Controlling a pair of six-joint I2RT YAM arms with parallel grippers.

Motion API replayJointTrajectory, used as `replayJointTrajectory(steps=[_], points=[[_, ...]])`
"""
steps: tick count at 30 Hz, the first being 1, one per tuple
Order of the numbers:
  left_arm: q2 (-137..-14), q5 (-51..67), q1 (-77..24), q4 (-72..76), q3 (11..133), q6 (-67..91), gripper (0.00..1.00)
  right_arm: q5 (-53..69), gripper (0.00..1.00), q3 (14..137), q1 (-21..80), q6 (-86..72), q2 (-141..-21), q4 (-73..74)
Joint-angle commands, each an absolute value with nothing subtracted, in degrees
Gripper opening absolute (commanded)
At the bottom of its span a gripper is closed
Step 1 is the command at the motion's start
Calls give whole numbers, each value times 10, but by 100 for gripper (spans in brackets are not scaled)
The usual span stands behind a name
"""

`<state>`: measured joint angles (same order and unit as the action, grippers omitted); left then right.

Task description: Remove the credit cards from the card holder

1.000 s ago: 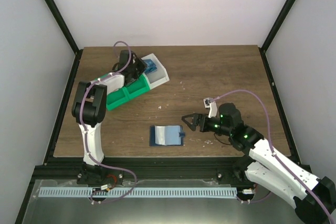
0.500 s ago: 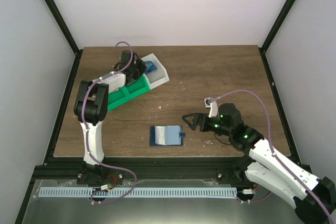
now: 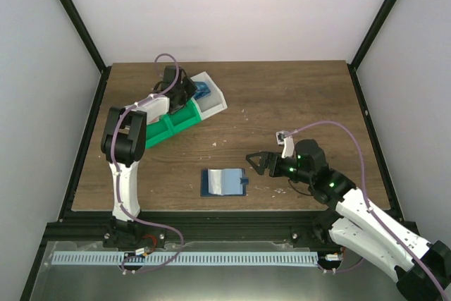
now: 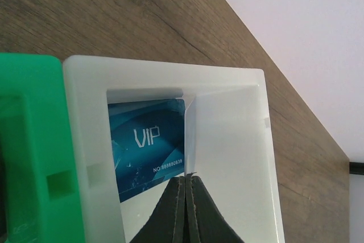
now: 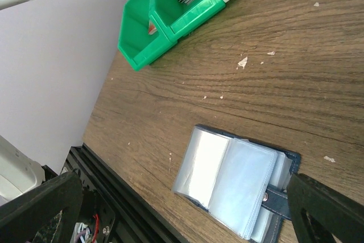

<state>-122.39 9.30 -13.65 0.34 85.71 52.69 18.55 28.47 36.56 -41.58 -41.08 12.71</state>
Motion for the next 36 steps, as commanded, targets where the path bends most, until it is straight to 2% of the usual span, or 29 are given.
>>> replayJointTrajectory(steps=[1, 9, 20, 25, 32, 34, 36], points=[[-1231, 86, -136, -3, 877, 526, 0, 171, 100, 305, 364, -411, -398, 139], [-1221, 97, -136, -15, 886, 521, 9, 177, 100, 304, 364, -413, -390, 142], [-1140, 123, -136, -70, 889, 479, 39, 175, 100, 323, 364, -376, -414, 172], [-1053, 147, -136, -106, 840, 434, 55, 167, 100, 351, 364, -350, -463, 210], [-922, 201, -136, -168, 727, 376, 72, 170, 100, 340, 364, -343, -482, 204], [-881, 203, -139, -174, 683, 369, 84, 169, 100, 340, 364, -340, -484, 205], [-840, 207, -143, -171, 637, 366, 87, 167, 100, 339, 364, -339, -486, 208]])
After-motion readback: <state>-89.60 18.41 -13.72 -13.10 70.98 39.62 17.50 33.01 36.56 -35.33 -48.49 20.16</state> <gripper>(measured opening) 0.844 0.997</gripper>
